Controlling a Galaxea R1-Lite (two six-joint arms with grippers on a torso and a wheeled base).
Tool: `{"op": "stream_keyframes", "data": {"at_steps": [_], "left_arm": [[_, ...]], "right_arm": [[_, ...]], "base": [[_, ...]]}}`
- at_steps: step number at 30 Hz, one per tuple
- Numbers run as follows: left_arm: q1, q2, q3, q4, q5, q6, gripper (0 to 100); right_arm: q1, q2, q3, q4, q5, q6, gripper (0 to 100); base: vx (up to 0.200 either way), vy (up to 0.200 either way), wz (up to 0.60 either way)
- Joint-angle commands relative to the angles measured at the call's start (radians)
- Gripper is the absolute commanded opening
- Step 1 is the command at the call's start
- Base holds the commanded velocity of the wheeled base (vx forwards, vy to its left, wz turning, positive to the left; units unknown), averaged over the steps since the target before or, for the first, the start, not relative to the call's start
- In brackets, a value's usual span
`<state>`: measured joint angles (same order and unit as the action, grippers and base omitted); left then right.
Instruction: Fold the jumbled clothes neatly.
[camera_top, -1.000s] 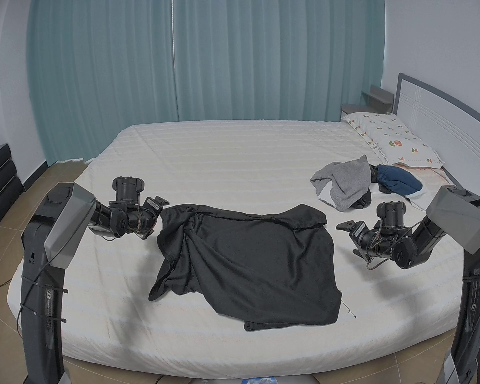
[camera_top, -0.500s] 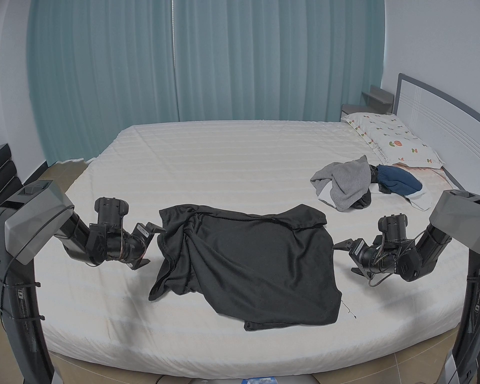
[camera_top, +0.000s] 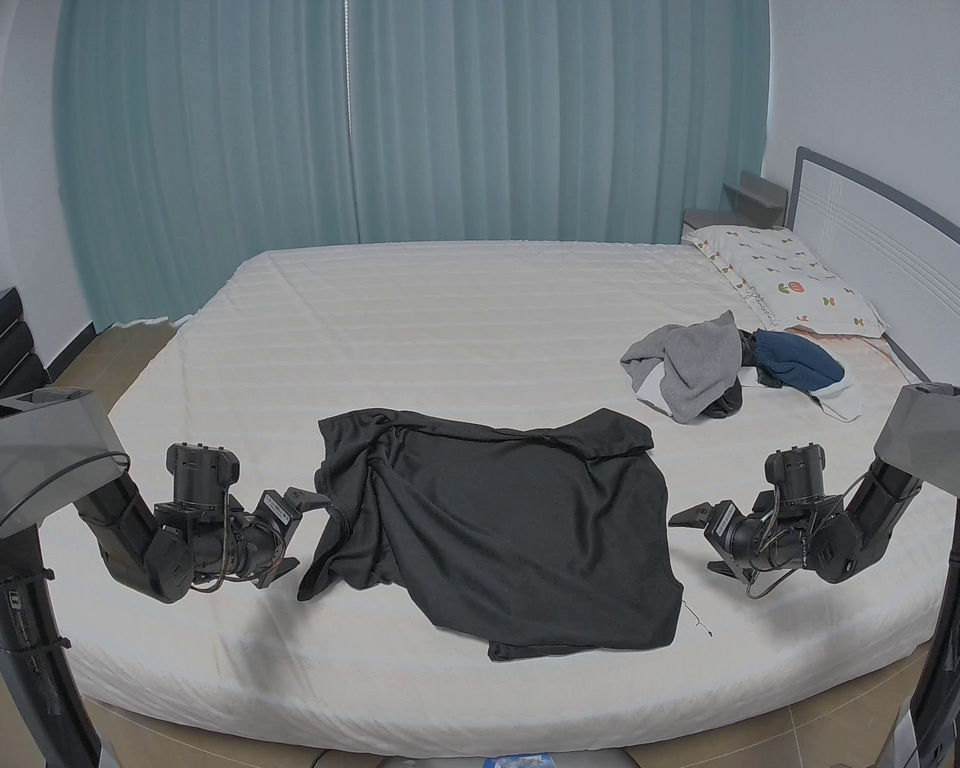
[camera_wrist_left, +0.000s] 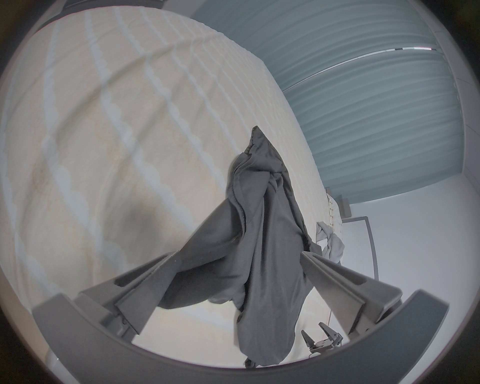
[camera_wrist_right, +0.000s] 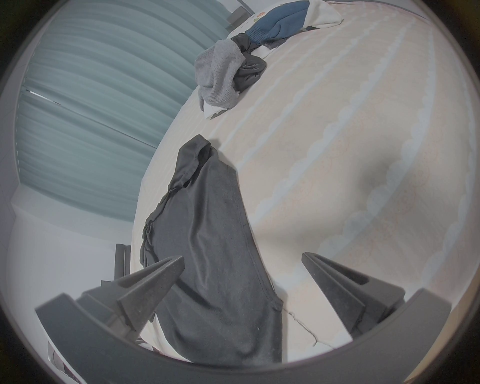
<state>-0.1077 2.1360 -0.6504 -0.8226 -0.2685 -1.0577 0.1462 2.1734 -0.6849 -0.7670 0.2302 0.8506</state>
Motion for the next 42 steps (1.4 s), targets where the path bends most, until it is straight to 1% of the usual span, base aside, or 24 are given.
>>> {"op": "stream_keyframes", "data": {"at_steps": [1,7,8,13,14,15,16,17,19,21,23,28,31,33,35,40,42], "left_arm": [[-0.003,-0.002,0.014,0.000,0.002,0.008,100],[-0.018,0.004,0.014,0.002,0.017,0.011,100],[-0.026,0.005,0.014,0.003,0.031,0.011,100],[-0.049,0.021,0.012,0.002,0.052,0.011,100],[-0.061,0.032,0.011,0.002,0.071,0.015,100],[-0.061,0.032,0.011,0.002,0.071,0.015,100],[-0.073,0.039,0.012,0.000,0.100,0.021,100],[-0.084,0.047,0.014,0.002,0.129,0.034,100],[-0.093,0.059,0.014,0.000,0.149,0.059,100],[-0.095,0.079,0.012,-0.001,0.173,0.107,100],[-0.093,0.093,0.002,-0.009,0.178,0.131,100],[-0.089,0.107,0.000,-0.056,0.181,0.146,100],[-0.078,0.101,0.025,-0.070,0.184,0.239,100],[-0.070,0.094,0.054,-0.082,0.184,0.283,100],[-0.070,0.093,0.071,-0.109,0.184,0.306,100],[-0.070,0.102,0.103,-0.152,0.186,0.344,100],[-0.072,0.104,0.100,-0.152,0.184,0.344,100]], "right_arm": [[0.013,-0.026,0.015,0.000,0.000,0.001,100],[0.015,-0.029,0.019,0.002,0.000,-0.001,100],[0.019,-0.032,0.021,0.002,0.000,-0.001,100],[0.024,-0.030,0.022,0.000,0.000,-0.001,100],[0.024,-0.029,0.022,0.000,0.000,-0.002,100],[0.024,-0.029,0.022,0.000,0.000,-0.002,100],[0.024,-0.029,0.022,0.000,0.000,-0.001,100],[0.026,-0.030,0.022,0.000,0.000,-0.002,100],[0.029,-0.030,0.022,0.000,0.000,-0.002,100],[0.029,-0.029,0.022,0.000,0.000,-0.002,100],[0.030,-0.029,0.024,0.002,0.000,-0.002,100],[0.035,-0.032,0.025,0.000,0.000,-0.002,100],[0.035,-0.032,0.025,0.000,0.000,-0.002,100],[0.033,-0.032,0.025,0.000,0.000,-0.002,100],[0.033,-0.032,0.025,0.000,0.000,-0.002,100],[0.035,-0.034,0.025,0.000,0.000,-0.002,100],[0.035,-0.032,0.025,0.000,0.000,-0.002,100]], "base": [[0.000,0.000,0.00],[0.000,0.000,0.00],[0.000,0.000,0.00],[0.000,0.000,0.00],[0.000,0.000,0.00],[0.000,0.000,0.00],[0.000,0.000,0.00],[0.000,0.000,0.00],[0.000,0.000,0.00],[0.000,0.000,0.00],[0.000,0.000,0.00],[0.000,0.000,0.00],[0.000,0.000,0.00],[0.000,0.000,0.00],[0.000,0.000,0.00],[0.000,0.000,0.00],[0.000,0.000,0.00]]}}
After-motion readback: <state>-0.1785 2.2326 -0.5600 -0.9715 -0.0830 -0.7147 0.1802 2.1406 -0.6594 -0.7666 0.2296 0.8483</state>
